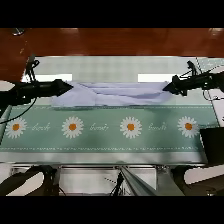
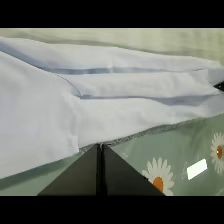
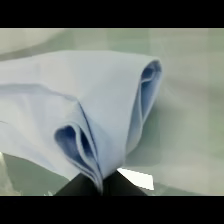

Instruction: Fold the shirts.

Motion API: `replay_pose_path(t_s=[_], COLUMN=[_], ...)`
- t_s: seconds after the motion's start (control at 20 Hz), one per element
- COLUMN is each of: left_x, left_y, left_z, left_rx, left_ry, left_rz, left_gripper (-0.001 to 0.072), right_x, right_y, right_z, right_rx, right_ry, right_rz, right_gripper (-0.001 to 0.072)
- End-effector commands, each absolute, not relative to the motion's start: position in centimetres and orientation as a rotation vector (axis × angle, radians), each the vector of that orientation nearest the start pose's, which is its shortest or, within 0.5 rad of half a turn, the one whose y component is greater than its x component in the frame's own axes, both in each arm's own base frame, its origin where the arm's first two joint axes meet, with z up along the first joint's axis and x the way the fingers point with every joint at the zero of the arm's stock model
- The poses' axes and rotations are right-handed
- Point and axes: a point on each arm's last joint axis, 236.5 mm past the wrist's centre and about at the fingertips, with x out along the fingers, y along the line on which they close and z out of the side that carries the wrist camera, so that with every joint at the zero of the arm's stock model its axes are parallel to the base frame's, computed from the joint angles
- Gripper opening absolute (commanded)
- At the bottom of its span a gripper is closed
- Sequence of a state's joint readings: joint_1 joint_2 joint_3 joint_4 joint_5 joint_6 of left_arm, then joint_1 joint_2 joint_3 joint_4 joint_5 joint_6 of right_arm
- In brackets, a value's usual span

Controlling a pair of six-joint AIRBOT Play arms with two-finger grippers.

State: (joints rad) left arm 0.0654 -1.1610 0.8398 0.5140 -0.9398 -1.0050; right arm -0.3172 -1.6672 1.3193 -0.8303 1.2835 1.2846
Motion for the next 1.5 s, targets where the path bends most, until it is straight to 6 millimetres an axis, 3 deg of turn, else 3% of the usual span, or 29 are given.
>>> replay_pose_path(t_s=[0.0,0.15,0.3,0.45,0.55,0.7,0.9,1.0,1.1,1.2,1.3,1.45], left_x=[36.9,35.6,36.8,36.6,35.4,32.1,24.1,20.6,20.2,23.2,27.9,35.8], left_y=[-17.6,-23.5,-28.5,-35.7,-40.5,-47.0,-53.2,-54.4,-54.3,-52.9,-50.0,-42.5], left_z=[4.6,3.8,2.0,1.8,0.6,-2.2,-5.6,-6.7,-6.5,-5.0,-2.3,3.9], left_rx=[-0.555,-0.467,-0.384,-0.359,-0.348,-0.362,-0.307,-0.247,-0.239,-0.302,-0.365,-0.445], left_ry=[0.956,0.982,0.99,1.028,1.077,1.188,1.372,1.453,1.471,1.462,1.418,1.267], left_rz=[-0.639,-0.741,-0.752,-0.855,-0.908,-0.96,-1.073,-1.143,-1.159,-1.111,-1.071,-0.973], left_gripper=[0.0025,0.0024,0.0024,0.0023,0.0023,0.0023,0.0024,0.0025,0.0025,0.0025,0.0025,0.0025], right_x=[39.0,34.4,30.1,26.6,24.9,23.9,23.7,23.8,23.8,23.8,23.8,24.1], right_y=[-1.4,-0.5,1.1,3.6,4.6,6.4,6.8,6.8,6.8,6.8,7.0,8.5], right_z=[0.2,4.6,7.9,10.4,11.8,14.1,14.4,14.4,14.5,14.5,14.6,15.6], right_rx=[0.539,0.482,0.494,0.523,0.517,0.533,0.514,0.51,0.507,0.508,0.515,0.565], right_ry=[1.352,1.241,1.114,1.017,0.987,0.918,0.905,0.903,0.9,0.9,0.899,0.878], right_rz=[0.222,0.192,0.142,0.171,0.187,0.25,0.278,0.281,0.281,0.281,0.291,0.355], right_gripper=[0.002,0.002,0.002,0.002,0.002,0.002,0.002,0.002,0.002,0.002,0.002,0.002])
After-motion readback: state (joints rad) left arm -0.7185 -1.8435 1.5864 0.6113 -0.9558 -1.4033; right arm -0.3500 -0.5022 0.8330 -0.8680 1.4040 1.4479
